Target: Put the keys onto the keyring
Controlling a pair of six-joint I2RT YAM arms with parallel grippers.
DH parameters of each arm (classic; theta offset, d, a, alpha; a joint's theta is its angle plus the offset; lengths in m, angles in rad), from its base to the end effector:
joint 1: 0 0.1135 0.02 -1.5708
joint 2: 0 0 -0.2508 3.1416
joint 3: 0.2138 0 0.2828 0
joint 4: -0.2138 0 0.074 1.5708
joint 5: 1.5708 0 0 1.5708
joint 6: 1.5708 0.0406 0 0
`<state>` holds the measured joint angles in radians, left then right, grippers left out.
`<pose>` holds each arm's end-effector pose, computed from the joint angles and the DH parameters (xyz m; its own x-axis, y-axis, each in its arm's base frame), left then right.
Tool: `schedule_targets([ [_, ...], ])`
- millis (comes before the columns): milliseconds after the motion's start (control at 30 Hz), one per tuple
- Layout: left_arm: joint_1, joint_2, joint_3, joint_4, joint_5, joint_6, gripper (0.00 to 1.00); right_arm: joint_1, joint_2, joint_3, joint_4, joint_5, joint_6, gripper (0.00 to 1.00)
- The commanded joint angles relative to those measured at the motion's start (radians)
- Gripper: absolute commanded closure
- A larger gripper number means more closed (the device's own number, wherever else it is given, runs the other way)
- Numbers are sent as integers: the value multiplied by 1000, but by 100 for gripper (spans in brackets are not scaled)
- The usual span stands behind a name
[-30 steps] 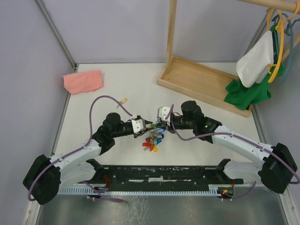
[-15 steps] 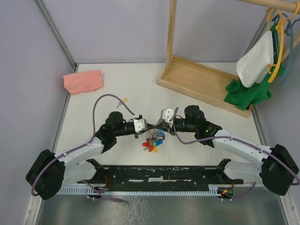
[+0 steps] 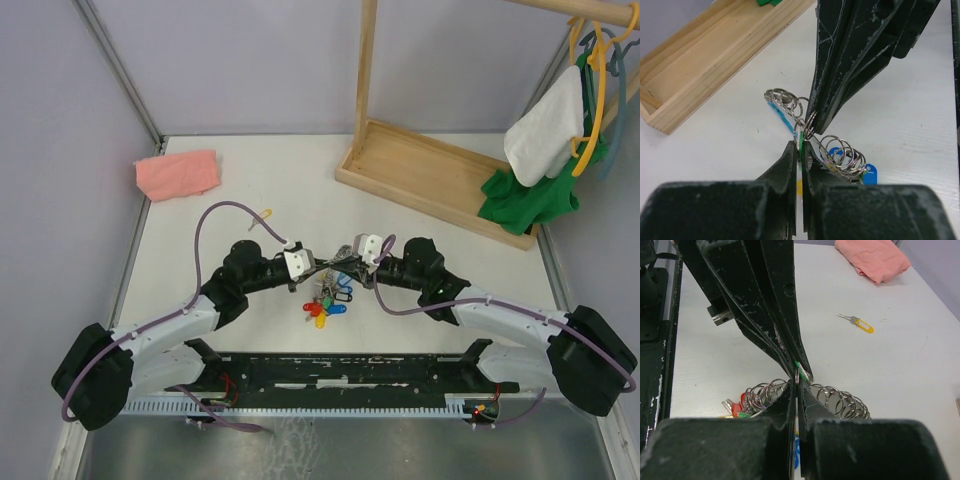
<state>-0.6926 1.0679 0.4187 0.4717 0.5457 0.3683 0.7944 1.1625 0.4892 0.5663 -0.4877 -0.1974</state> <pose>0.1886 -0.1839 0.1948 0.2113 0.2246 -0.9513 0.9249 0.2688 0.2689 0.1848 0.2153 0.2065 0.1143 -0.1309 -0.9848 -0.9528 0.2661 -0.1459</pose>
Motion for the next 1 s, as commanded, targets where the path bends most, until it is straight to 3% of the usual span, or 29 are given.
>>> schedule_targets([
  [0, -24, -72, 35, -7, -57, 28, 97, -3, -58, 46, -44, 32, -59, 93],
  [233, -24, -91, 64, -53, -44, 62, 97, -3, -57, 148, -318, 39, -95, 80],
  [633, -28, -82, 79, -72, -23, 61, 97, -3, -12, 196, -366, -34, -81, 69],
  [967, -38, -79, 90, -115, -18, 87, 97, -2, -14, 225, -396, -68, -151, 68],
])
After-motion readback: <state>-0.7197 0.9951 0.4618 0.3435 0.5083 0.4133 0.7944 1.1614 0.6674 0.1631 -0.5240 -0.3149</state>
